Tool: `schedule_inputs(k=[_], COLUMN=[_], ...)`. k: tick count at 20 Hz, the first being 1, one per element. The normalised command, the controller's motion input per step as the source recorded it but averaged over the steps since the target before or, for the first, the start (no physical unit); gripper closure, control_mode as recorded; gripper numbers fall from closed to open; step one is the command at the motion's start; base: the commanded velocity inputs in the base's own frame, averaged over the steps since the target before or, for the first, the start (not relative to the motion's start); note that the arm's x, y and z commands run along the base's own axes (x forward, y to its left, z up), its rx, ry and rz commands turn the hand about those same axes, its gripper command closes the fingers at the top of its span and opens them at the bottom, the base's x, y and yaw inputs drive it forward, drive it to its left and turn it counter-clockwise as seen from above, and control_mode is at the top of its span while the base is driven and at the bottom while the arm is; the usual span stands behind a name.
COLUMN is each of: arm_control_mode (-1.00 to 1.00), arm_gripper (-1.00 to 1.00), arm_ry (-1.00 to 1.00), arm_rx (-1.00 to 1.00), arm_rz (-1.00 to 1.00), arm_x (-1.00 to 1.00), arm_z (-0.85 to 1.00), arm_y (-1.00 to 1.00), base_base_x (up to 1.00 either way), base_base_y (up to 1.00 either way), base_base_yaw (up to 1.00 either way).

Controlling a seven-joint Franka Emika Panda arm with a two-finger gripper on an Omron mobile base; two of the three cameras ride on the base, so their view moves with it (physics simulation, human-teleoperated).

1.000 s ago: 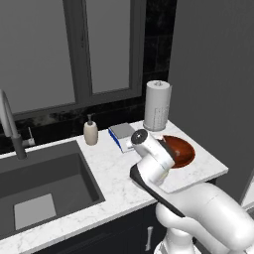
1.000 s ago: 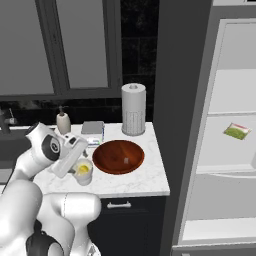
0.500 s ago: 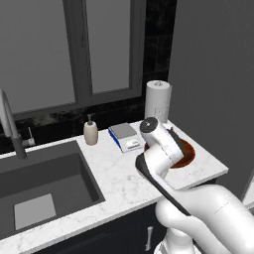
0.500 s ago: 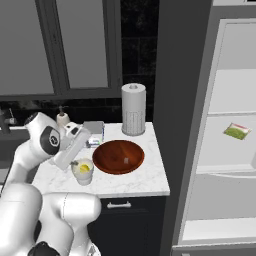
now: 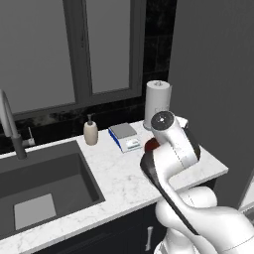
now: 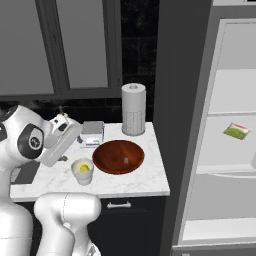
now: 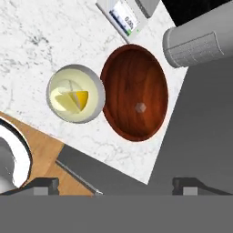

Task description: Grab a lemon wedge from the fridge and one ice cube from the ice bowl, and put them in the glass of lemonade.

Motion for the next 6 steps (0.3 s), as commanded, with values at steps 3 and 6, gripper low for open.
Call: schedule_inputs(k=[3, 6], arm_control_mode=[-1.0, -1.0], arm_gripper=[-1.0, -1.0], arm_ry=[-0.3, -0.33], arm_rx=[0.21, 0.2], arm_rz=[-0.26, -0.3], arm_x=[-0.78, -0.87], arm_z=[0.51, 0.47], arm_y=[-0.05, -0.01], base_base_x=[0.0, 0.0], base_base_y=[0.0, 0.0], base_base_yaw=[0.0, 0.0])
